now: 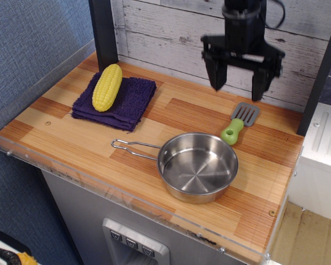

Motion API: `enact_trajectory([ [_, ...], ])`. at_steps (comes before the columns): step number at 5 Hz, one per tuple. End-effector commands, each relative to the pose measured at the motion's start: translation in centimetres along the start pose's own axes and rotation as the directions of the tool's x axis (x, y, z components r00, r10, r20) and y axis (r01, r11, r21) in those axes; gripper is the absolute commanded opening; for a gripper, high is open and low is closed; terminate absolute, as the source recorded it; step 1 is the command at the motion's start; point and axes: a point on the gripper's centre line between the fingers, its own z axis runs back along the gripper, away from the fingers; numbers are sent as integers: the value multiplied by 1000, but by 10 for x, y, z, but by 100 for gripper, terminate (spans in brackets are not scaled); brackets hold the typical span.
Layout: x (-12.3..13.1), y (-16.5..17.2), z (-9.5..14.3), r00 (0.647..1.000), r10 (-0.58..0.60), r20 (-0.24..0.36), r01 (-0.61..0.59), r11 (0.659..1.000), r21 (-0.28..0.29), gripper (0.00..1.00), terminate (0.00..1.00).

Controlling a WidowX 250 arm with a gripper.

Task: Take the green spatula and put it on the blue towel

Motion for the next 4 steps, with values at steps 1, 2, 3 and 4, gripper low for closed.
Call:
enact_trajectory([
  [1,-1,3,0,995,89,40,-90,996,27,100,0],
  [2,-8,7,-7,993,102,54,-103,995,15,100,0],
  [3,-15,6,-23,996,88,20,-89,996,29,100,0],
  [4,-24,7,-41,997,72,-19,-71,996,52,100,0],
])
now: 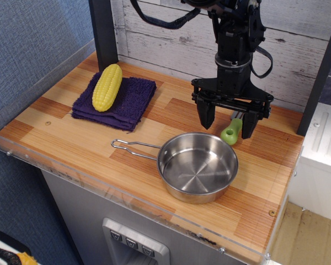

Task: Take the green spatula and put it on the blue towel

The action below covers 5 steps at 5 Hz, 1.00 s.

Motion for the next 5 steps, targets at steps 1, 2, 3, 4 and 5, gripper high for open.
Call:
enact_trajectory([
  [1,-7,0,-12,1000,-23,-19,24,999,29,100,0],
  [2,-7,0,-14,1000,-27,-11,28,999,32,100,0],
  [3,-5,1,-6,999,-37,8,37,999,22,0,0],
  [4,0,1,13,999,-41,36,41,999,5,0,0],
  [5,3,6,26,997,-53,57,54,998,-11,0,0],
])
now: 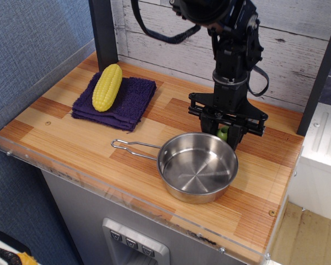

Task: Take the green spatula and put it on the blue towel

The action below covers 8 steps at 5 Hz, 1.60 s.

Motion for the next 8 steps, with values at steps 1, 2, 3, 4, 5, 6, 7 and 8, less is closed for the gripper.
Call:
enact_trajectory([
  [1,18,9,63,990,-34,140,41,998,-49,0,0],
  [2,17,21,95,983,-43,181,57,996,-70,0,0],
  [3,10,47,116,980,-29,196,44,996,-76,0,0],
  [4,-2,80,121,983,-11,184,24,997,-67,0,0],
  [5,-24,111,119,988,5,154,3,999,-51,0,0],
  [6,-52,137,114,992,-7,129,14,998,-55,0,0],
  [7,-74,155,113,989,-34,141,40,998,-43,0,0],
  [8,-100,168,106,977,-78,200,89,995,-48,0,0],
])
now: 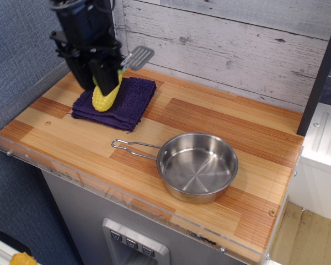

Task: Take the green spatula and put it on the blue towel

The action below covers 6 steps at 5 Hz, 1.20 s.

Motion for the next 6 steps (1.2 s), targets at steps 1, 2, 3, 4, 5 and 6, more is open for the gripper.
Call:
enact_trajectory([
  [1,-30,23,4,994,-56,99,54,998,22,0,0],
  [2,-35,33,-2,994,-51,100,47,998,41,0,0],
  [3,-32,41,-20,998,-34,59,31,998,52,0,0],
  [4,-33,46,-32,999,-4,-38,9,992,123,0,0],
  [5,-34,48,-35,997,5,-75,7,988,154,0,0],
  [6,-34,46,-35,994,7,-112,16,979,202,0,0],
])
